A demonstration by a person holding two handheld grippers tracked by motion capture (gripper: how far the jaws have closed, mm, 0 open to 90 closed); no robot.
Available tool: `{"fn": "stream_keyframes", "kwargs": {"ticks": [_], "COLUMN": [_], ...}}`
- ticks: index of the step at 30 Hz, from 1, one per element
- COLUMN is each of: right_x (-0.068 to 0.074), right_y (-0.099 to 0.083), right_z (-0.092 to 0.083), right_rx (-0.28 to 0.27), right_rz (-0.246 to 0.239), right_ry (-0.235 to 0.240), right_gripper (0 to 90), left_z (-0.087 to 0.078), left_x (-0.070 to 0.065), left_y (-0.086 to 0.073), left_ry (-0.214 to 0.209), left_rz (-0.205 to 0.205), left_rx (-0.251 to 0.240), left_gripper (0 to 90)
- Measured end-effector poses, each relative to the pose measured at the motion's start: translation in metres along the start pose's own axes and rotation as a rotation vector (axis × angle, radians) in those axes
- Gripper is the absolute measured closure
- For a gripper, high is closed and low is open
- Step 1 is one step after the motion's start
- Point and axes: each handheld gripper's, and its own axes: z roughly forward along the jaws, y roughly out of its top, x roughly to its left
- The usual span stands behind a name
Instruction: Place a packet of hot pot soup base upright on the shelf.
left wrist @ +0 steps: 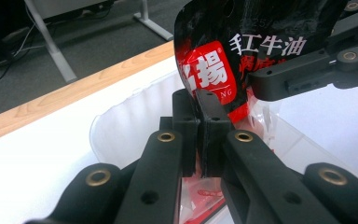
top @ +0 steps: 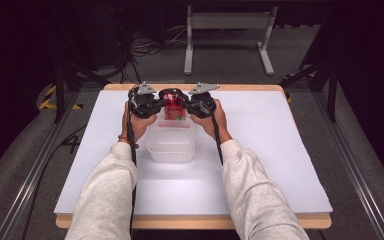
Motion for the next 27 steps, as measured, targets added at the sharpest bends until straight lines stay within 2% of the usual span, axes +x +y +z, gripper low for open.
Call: {"fn": "stream_keyframes", "kwargs": {"ticks": [8,12,17,22,25,27], "right_x": [0.005,0.005,0.008,0.009,0.009,0.010], "right_y": [-0.003,-0.004,-0.003,-0.004,-0.004,-0.004], "right_z": [0.003,0.003,0.000,-0.002,-0.004,-0.006], "right_rx": [0.023,0.022,0.033,0.035,0.035,0.032], "right_rz": [-0.006,0.001,-0.011,-0.016,-0.017,-0.021], "right_ry": [0.015,0.020,0.019,0.018,0.016,0.002], "right_gripper": [86.3,86.2,83.8,83.4,80.5,74.4], "left_z": [-0.003,-0.005,-0.009,-0.010,-0.012,-0.014], "left_x": [-0.001,-0.003,0.000,-0.001,-0.002,-0.002], "left_y": [-0.009,-0.011,-0.015,-0.018,-0.020,-0.019], "left_ry": [0.011,0.011,0.016,0.014,0.020,0.023], "left_rz": [0.002,0.008,-0.001,0.004,-0.002,-0.001], "left_rx": [0.046,0.038,0.041,0.048,0.049,0.056], "left_gripper": [86.6,85.6,80.5,79.9,79.6,77.5]}}
